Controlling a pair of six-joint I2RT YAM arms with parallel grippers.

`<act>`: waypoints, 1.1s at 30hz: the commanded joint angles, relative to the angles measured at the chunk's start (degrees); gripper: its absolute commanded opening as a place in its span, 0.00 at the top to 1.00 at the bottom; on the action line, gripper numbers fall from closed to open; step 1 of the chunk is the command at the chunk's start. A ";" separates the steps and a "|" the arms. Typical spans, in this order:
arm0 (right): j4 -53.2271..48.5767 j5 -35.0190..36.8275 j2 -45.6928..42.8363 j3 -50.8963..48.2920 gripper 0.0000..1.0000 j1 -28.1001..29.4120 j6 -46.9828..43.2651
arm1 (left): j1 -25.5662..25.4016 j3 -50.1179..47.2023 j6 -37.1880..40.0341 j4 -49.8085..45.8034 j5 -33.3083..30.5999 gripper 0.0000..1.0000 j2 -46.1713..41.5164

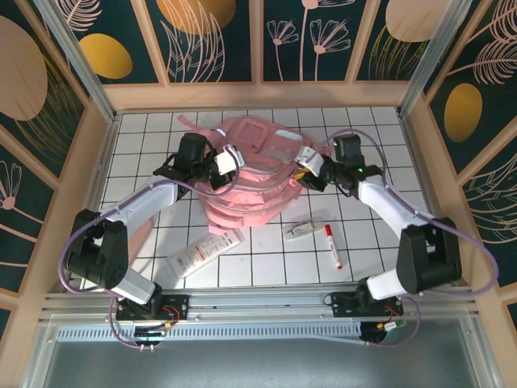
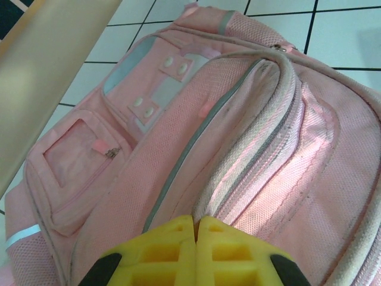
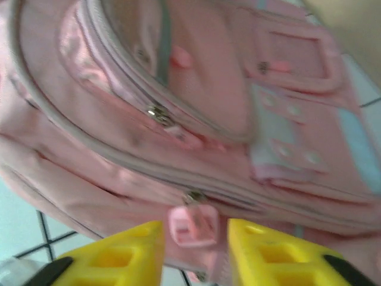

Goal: Pack books, pencil case, and school supplies into a backpack

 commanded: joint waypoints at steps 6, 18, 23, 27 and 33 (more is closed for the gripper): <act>-1.69 0.53 9.17 5.34 0.53 -0.90 -2.46 | -0.02 1.33 -0.63 2.98 5.49 1.00 -0.42; -4.45 -5.99 17.19 9.83 0.51 -0.51 -5.87 | 0.03 1.53 -2.74 4.57 6.56 1.00 -0.19; -14.17 -10.07 17.72 11.76 0.47 -1.25 -13.77 | 0.03 1.71 -2.58 4.01 6.23 1.00 -0.18; -11.46 -4.74 17.33 10.63 0.49 -1.35 -13.48 | 0.04 1.80 -2.26 3.51 6.24 1.00 -0.47; -5.72 0.34 18.34 9.24 0.64 0.81 -11.27 | 0.04 1.97 -2.96 3.94 6.30 1.00 -0.54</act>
